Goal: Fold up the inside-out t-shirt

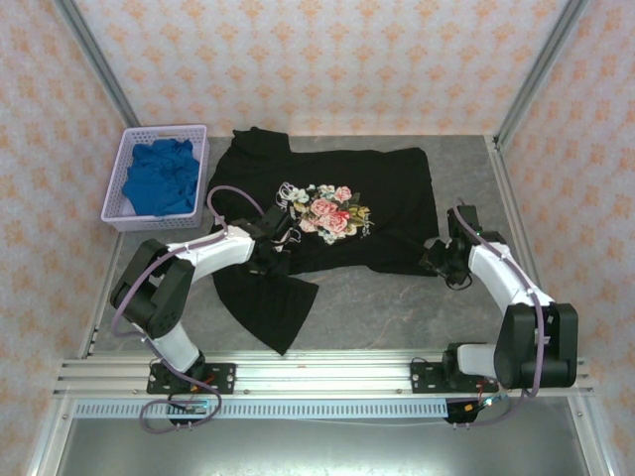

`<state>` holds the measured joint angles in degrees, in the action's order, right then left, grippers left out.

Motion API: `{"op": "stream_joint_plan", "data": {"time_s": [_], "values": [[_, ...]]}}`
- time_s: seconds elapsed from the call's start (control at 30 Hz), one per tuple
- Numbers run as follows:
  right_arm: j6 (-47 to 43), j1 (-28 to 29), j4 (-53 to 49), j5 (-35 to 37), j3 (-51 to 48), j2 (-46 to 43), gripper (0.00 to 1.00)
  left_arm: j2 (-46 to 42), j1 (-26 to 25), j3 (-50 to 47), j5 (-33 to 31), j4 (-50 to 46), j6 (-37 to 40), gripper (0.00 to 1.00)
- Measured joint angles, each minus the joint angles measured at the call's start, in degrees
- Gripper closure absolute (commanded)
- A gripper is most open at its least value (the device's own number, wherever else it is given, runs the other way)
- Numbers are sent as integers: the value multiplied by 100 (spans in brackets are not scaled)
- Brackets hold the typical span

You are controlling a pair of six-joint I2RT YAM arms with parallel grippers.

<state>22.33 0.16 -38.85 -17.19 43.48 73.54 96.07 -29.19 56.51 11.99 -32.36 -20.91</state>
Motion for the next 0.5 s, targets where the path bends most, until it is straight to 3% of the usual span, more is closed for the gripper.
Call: {"op": "stream_joint_plan", "data": {"time_s": [0.5], "values": [[256, 170, 789, 243, 455, 848, 52, 0, 0, 0, 7, 2, 0, 100]]}}
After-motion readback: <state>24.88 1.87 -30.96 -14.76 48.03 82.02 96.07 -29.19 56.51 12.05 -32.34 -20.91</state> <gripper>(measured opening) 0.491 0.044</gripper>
